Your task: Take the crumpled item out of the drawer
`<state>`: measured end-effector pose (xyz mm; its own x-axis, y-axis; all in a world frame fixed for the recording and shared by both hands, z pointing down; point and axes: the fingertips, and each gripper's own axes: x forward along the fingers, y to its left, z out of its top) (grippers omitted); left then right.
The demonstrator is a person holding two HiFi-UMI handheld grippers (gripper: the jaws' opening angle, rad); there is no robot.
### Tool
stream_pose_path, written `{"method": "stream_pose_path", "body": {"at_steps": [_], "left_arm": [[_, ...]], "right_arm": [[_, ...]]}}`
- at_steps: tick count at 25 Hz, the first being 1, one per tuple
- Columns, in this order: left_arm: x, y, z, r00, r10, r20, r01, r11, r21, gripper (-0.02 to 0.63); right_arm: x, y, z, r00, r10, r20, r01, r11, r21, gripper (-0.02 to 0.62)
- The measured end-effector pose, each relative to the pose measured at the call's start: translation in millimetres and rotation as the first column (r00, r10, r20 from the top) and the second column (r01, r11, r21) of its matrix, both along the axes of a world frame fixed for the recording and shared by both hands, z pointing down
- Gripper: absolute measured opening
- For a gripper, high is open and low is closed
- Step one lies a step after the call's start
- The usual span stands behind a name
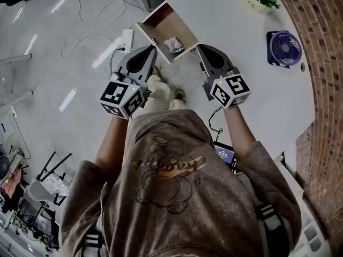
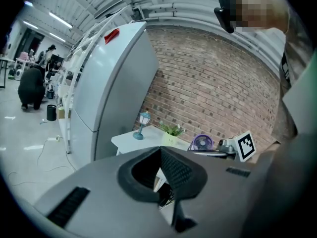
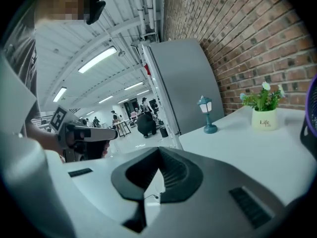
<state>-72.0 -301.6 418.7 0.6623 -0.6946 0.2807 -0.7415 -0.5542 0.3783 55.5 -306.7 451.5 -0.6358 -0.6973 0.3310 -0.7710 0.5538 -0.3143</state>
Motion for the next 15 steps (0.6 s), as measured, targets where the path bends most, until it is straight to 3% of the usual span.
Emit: {"method": "stream_pose_path", "body": {"at_steps": [15], "left_arm": [[10.2,-50.8,68.6,0.995,0.094,-0.024,-0.096,0.993,-0.064,0.008]], "right_arm": [[-9.8,-34.7,48.0,0.999,0.033,-0.026,-0.034,0.999,-0.029,-0.003]]}}
